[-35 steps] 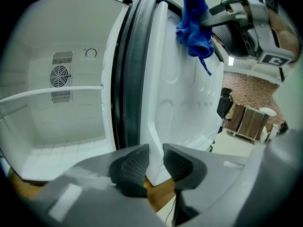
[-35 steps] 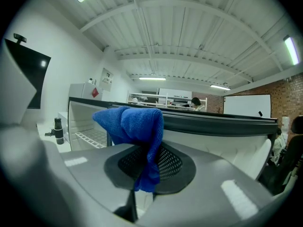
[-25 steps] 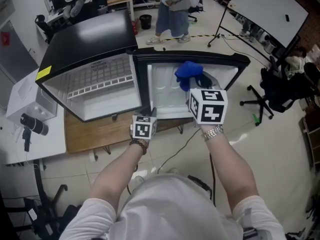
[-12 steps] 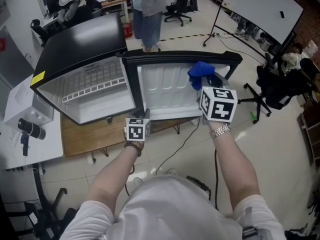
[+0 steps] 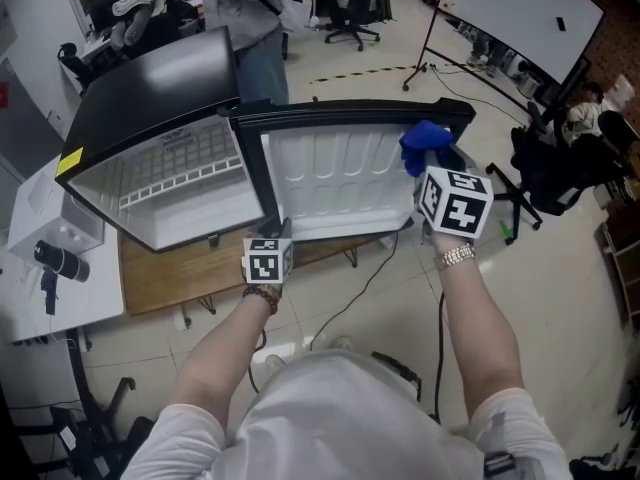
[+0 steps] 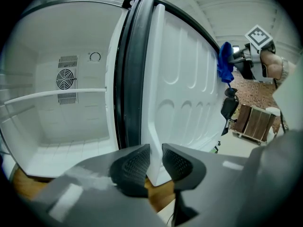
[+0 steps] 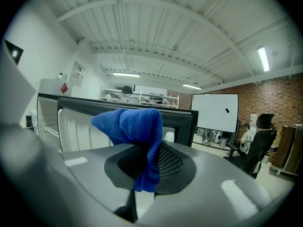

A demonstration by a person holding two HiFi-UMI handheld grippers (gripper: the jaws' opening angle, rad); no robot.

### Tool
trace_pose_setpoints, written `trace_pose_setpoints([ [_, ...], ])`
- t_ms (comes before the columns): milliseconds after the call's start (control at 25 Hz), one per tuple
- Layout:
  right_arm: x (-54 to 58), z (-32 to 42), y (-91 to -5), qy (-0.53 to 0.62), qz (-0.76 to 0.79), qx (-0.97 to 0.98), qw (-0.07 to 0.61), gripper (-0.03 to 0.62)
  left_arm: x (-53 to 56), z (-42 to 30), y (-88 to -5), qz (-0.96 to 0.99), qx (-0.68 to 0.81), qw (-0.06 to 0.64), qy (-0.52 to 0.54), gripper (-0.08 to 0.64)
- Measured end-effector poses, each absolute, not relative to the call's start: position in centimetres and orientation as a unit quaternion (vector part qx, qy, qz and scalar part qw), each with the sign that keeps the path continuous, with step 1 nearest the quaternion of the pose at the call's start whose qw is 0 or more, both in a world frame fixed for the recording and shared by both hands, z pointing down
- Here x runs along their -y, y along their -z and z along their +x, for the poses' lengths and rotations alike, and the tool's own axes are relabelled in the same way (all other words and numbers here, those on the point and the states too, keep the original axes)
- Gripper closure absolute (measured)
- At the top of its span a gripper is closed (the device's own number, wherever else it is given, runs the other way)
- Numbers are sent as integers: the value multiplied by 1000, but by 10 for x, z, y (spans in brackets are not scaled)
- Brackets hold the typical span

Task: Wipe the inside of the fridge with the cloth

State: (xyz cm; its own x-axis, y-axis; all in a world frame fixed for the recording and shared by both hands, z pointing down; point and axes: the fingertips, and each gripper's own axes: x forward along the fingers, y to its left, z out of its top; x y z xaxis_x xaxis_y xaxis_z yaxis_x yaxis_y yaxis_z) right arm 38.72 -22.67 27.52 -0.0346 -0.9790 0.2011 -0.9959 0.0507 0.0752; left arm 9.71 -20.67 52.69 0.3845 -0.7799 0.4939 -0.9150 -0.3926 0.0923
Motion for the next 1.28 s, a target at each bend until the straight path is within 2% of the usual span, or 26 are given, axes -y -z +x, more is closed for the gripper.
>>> trace_pose_setpoints([
  [280,225,406,-275,-44,695,711,94,552,206,97,-524,809,529,176,-188,474],
  [520,213,392,-268,-42,681,727,77,552,203,100,-524,809,528,180,-185,476],
  [760,195,312,-277,-41,621,779,70,552,205,100,-526,816,518,179,-184,476],
  [1040,196,203,-324,-66,549,827,103,552,205,99,-526,821,508,181,-187,474],
  [1280,210,153,-359,-83,524,839,124,552,205,101,-526,827,498,183,-185,472],
])
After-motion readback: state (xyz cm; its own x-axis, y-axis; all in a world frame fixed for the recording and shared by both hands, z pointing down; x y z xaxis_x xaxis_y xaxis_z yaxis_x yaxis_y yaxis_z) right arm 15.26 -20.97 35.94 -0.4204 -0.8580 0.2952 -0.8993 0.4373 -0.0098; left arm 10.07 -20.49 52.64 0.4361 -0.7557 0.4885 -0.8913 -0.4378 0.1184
